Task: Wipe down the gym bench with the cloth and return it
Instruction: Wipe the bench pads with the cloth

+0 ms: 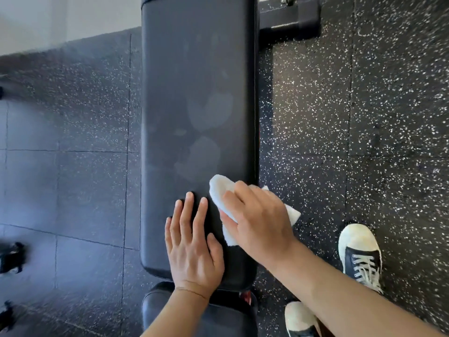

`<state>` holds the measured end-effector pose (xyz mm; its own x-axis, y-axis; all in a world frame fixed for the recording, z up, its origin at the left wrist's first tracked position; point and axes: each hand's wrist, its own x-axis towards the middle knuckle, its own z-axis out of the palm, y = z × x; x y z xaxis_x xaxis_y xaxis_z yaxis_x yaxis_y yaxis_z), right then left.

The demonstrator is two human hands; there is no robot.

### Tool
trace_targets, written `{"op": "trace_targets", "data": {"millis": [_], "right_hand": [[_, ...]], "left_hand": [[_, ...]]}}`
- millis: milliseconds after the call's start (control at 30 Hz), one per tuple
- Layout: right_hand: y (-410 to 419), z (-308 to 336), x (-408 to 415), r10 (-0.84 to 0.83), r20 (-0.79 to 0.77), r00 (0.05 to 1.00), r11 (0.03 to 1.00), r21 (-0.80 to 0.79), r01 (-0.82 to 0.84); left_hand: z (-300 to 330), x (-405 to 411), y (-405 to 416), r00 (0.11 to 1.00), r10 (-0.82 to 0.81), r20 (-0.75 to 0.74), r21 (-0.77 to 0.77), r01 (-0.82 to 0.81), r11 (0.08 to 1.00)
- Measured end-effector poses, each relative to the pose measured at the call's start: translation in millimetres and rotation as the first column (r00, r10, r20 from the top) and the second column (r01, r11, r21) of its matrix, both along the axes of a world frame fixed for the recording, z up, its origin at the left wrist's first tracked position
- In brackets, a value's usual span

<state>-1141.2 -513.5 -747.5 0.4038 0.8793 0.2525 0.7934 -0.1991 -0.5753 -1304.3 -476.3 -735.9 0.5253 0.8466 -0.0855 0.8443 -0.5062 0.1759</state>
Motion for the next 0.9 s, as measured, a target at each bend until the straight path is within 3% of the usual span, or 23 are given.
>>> {"op": "trace_targets", "data": {"millis": [133,300,433,567,633,767,900], "right_hand": [[61.2,4.7,19.4,0.113,0.148,0.982,0.993,-0.043,-0.108],[181.1,1.4,47.7,0.128,0.240,0.962,0.991,0.009,-0.134],[243.7,12.3,70.5,0.241,0.298,0.924,0.963,-0.193,-0.189],[216.3,15.6,62.0,0.201,0.302,0.932,0.979,-0.019,-0.205],[177.3,9.5,36.9,0.296,0.256,0.920,0.950,0.023,-0.312],[122.6,6.1,17.0,0.536,0.241,0.809,0.833,0.001,-0.553],[140.2,3.2,71.6,0.604,0.396,0.692,0.743,0.035,-0.669]], "left_hand": [[0.9,-0.2,2.9,1.000,-0.012,-0.024,0.003,0.012,1.000],[4.9,0.9,5.1,0.999,-0.022,-0.035,-0.008,0.022,1.000],[5.7,-0.5,6.0,1.000,-0.023,-0.021,-0.013,0.023,1.000],[8.8,-1.0,6.9,1.000,-0.025,0.006,-0.004,0.025,1.000],[6.9,-2.4,6.8,1.000,-0.024,0.004,-0.014,0.025,1.000],[0.1,-6.4,4.5,0.999,-0.038,0.020,0.009,0.038,0.999],[2.9,-6.1,4.1,0.999,-0.034,0.037,0.009,0.033,0.999]]}}
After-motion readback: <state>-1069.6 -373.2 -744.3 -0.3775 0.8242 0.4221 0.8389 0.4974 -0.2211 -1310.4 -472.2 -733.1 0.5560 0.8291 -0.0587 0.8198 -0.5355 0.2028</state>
